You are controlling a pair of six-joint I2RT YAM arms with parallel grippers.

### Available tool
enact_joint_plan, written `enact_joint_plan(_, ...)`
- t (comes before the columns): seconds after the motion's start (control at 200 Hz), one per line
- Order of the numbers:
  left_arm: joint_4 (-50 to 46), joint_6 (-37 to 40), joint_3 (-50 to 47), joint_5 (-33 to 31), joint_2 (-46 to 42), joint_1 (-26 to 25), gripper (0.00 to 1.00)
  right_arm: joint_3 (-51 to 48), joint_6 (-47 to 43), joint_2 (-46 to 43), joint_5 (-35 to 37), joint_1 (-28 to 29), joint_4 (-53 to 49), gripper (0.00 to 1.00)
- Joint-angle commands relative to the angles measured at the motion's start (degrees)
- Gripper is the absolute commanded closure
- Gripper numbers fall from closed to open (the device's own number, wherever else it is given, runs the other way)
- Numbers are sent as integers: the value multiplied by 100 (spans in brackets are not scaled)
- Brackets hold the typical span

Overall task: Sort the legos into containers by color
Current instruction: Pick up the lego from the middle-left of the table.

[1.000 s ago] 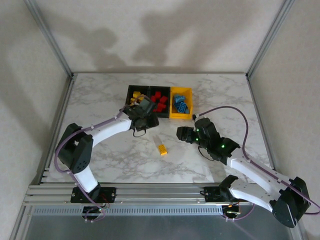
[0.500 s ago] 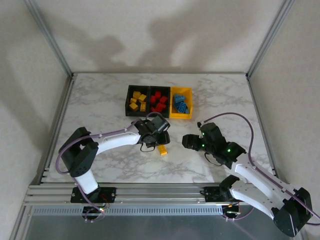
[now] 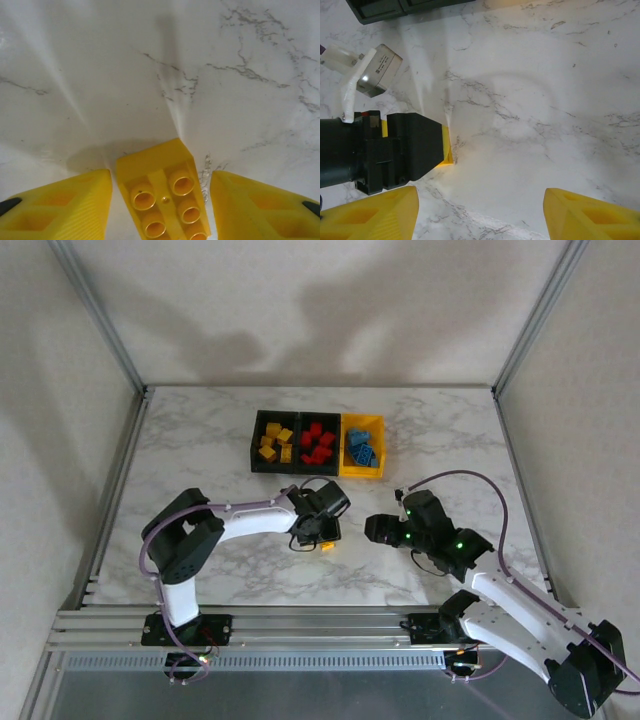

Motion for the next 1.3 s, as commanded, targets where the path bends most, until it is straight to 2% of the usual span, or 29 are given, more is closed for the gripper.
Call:
enact_joint_plan(0.0, -204, 42, 192, 98, 125, -55, 51, -74, 99, -81, -10, -29, 14, 33)
enact_joint_plan(0.21, -182, 125, 214, 120, 212, -37, 63, -74, 132, -129, 61, -29, 15, 33)
enact_joint_plan(0.506, -233, 192, 253, 71, 232, -28, 65, -74, 152, -156, 148, -29, 21, 33)
enact_joint_plan(0.736, -440, 241, 448, -437, -214, 143, 65, -92, 225, -296, 235, -29, 18, 33)
enact_joint_plan(1.026, -479, 461, 469, -686, -821, 974, 65, -62, 161, 165, 15, -12, 528, 34)
enact_joint_plan(1.297, -424, 851, 904, -956, -982, 2098, 64, 184, 152, 928, -154, 145, 1321, 34)
